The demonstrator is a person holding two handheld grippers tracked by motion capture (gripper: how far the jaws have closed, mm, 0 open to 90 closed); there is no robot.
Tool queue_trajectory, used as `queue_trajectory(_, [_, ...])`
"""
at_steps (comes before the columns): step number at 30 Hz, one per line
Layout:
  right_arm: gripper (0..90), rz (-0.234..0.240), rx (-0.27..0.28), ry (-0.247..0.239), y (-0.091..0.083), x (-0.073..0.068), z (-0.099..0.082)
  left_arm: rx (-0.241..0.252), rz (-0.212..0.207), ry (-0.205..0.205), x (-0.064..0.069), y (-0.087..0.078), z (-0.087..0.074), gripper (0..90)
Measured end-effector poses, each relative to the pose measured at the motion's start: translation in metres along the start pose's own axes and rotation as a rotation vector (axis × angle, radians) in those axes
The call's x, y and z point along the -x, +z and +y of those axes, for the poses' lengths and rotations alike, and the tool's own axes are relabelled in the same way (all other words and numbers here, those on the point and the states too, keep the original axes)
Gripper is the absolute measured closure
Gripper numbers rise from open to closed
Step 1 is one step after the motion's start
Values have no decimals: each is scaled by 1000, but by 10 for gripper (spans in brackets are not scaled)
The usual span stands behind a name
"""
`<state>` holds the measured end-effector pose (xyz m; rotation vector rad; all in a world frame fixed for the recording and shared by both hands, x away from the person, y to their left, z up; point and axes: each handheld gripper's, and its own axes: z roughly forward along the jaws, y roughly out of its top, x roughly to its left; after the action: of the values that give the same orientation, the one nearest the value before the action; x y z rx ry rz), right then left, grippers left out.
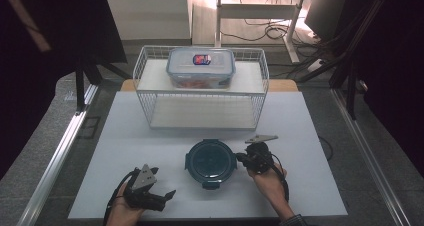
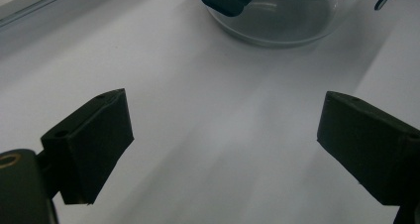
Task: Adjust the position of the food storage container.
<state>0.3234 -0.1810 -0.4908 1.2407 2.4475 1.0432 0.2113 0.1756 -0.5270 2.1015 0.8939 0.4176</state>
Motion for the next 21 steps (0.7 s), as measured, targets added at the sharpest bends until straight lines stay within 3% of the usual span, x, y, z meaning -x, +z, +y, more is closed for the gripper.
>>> queue_trajectory(4, [815,-30,45,-55,-15,1,-4,16,-18,-22,-2,-2,0,64])
queue_trajectory(7, [731,-18,82,-83,-29,1,-11,33,-38,-37,-4,-4,0,65])
queue_trajectory(13, [470,16,128,-103,-46,1,-22,41,-48,-50,-5,-5,-1,59])
queue_trajectory(21, [172,34,167,-140,-52,-6,-27,48,-57,-72,-7,-5,-2,41])
